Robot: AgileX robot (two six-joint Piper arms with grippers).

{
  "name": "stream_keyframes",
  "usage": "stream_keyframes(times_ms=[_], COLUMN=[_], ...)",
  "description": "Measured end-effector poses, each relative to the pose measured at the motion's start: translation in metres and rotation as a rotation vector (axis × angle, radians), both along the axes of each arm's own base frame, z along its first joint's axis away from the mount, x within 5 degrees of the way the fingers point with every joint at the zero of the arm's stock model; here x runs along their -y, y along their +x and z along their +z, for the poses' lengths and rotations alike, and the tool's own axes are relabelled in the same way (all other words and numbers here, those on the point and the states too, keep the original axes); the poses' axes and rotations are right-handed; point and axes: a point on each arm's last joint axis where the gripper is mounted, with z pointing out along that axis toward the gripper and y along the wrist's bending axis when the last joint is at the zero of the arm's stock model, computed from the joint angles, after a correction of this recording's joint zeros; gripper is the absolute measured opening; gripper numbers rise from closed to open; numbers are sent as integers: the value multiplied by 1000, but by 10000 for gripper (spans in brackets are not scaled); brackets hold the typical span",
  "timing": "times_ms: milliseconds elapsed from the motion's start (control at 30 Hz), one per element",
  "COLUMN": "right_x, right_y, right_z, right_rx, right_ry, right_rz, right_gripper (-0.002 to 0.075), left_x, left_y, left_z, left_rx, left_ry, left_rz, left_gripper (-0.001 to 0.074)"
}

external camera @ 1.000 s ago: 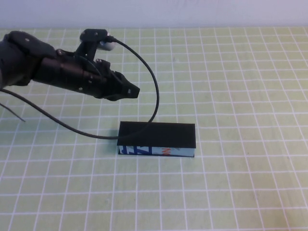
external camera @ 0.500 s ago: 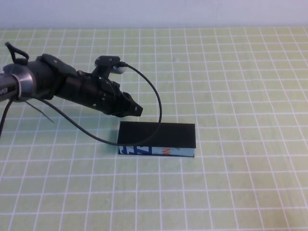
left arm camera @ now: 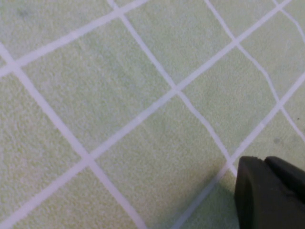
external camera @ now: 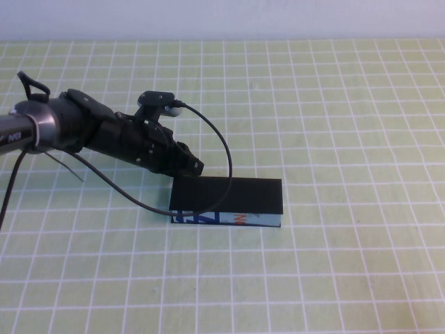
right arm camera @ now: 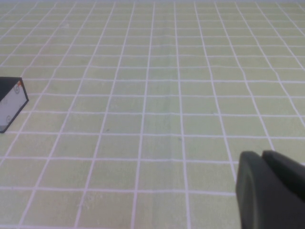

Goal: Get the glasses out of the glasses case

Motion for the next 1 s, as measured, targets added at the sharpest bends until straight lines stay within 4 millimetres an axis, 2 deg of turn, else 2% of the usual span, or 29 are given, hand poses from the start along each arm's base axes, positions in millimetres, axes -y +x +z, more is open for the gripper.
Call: stream_keyframes(times_ms=[467, 633, 867, 1000], right_x=[0, 1, 5, 8], right_y=[0, 1, 3, 2], right_z=[0, 6, 24, 28], right_rx=[0, 67, 236, 283], right_ry=[0, 41, 386, 526], right_rz=[0, -16, -88, -127], right_gripper=[-17, -17, -17, -17], left_x=[0, 1, 1, 1], left_y=[0, 0, 0, 0], left_z=[0, 0, 0, 0], left_rx=[6, 7, 7, 7], left_ry=[3, 2, 2, 2], left_rz=[0, -1, -1, -1], left_gripper=[-4, -4, -4, -4])
